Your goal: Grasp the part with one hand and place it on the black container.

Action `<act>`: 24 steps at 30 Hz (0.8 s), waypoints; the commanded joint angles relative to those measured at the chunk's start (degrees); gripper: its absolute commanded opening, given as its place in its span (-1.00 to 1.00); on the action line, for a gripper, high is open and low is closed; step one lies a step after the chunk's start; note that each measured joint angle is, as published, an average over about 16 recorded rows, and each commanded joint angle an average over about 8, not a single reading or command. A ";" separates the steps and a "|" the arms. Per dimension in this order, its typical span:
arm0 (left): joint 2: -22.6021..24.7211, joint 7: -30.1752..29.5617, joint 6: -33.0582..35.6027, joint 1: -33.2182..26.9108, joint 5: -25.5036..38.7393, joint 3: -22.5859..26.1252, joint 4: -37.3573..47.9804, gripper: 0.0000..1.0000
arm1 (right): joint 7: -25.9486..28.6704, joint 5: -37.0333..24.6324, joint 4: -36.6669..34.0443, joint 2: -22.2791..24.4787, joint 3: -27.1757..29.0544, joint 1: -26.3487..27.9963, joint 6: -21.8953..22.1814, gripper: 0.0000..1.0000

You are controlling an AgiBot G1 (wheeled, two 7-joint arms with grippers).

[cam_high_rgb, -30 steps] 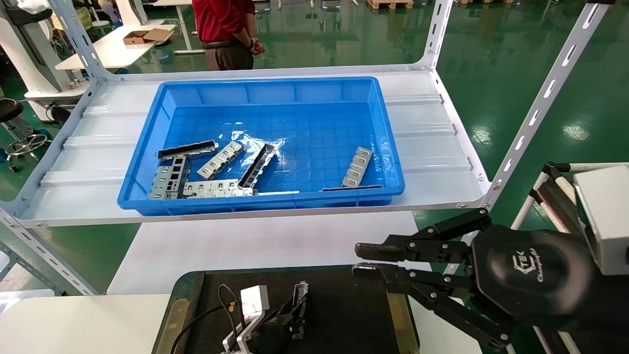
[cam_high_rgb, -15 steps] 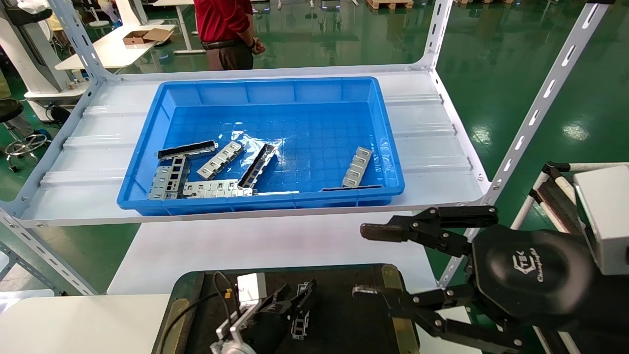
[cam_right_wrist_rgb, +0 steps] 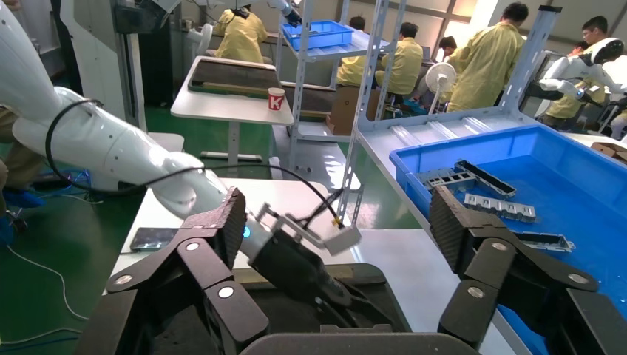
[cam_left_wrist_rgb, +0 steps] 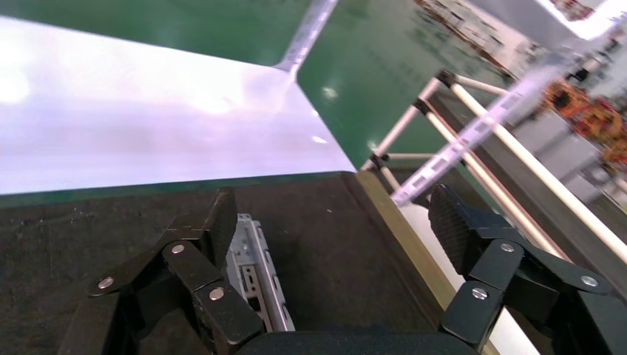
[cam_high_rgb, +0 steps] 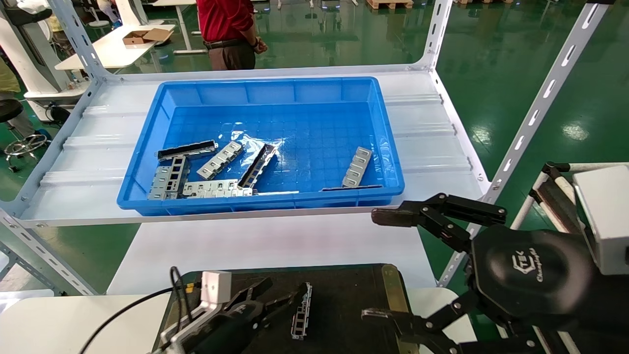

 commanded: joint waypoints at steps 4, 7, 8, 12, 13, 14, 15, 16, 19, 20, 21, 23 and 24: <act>-3.90 1.89 6.71 2.06 -1.82 -2.90 -1.73 1.00 | -0.01 0.01 0.00 0.01 -0.01 0.00 0.01 1.00; -5.89 2.65 10.11 3.01 -2.91 -4.12 -2.35 1.00 | -0.01 0.02 0.00 0.01 -0.02 0.01 0.01 1.00; -6.54 2.90 11.25 3.27 -3.23 -4.46 -2.52 1.00 | -0.01 0.02 0.00 0.01 -0.03 0.01 0.01 1.00; -9.13 4.02 15.83 4.08 -4.37 -5.69 -3.05 1.00 | -0.02 0.03 0.00 0.02 -0.04 0.01 0.02 1.00; -9.77 4.35 16.98 4.27 -4.66 -6.02 -3.15 1.00 | -0.02 0.03 0.00 0.02 -0.04 0.01 0.02 1.00; -10.41 4.72 18.12 4.46 -4.95 -6.36 -3.24 1.00 | -0.02 0.03 0.00 0.02 -0.04 0.01 0.02 1.00; -11.04 5.10 19.21 4.65 -5.23 -6.70 -3.32 1.00 | -0.02 0.03 0.00 0.02 -0.05 0.01 0.02 1.00; -11.66 5.47 20.28 4.86 -5.56 -7.07 -3.38 1.00 | -0.02 0.03 0.00 0.02 -0.05 0.01 0.02 1.00; -13.51 6.65 23.27 5.51 -6.47 -8.20 -3.52 1.00 | -0.03 0.04 0.00 0.02 -0.06 0.01 0.02 1.00; -14.10 7.04 24.21 5.73 -6.75 -8.56 -3.55 1.00 | -0.03 0.04 0.00 0.02 -0.06 0.01 0.03 1.00; -14.67 7.41 25.09 5.95 -7.01 -8.89 -3.56 1.00 | -0.03 0.04 0.00 0.03 -0.06 0.01 0.03 1.00; -15.76 8.07 26.77 6.41 -7.54 -9.52 -3.59 1.00 | -0.03 0.05 0.00 0.03 -0.07 0.02 0.03 1.00; -16.27 8.37 27.55 6.62 -7.78 -9.79 -3.63 1.00 | -0.04 0.05 0.00 0.03 -0.07 0.02 0.03 1.00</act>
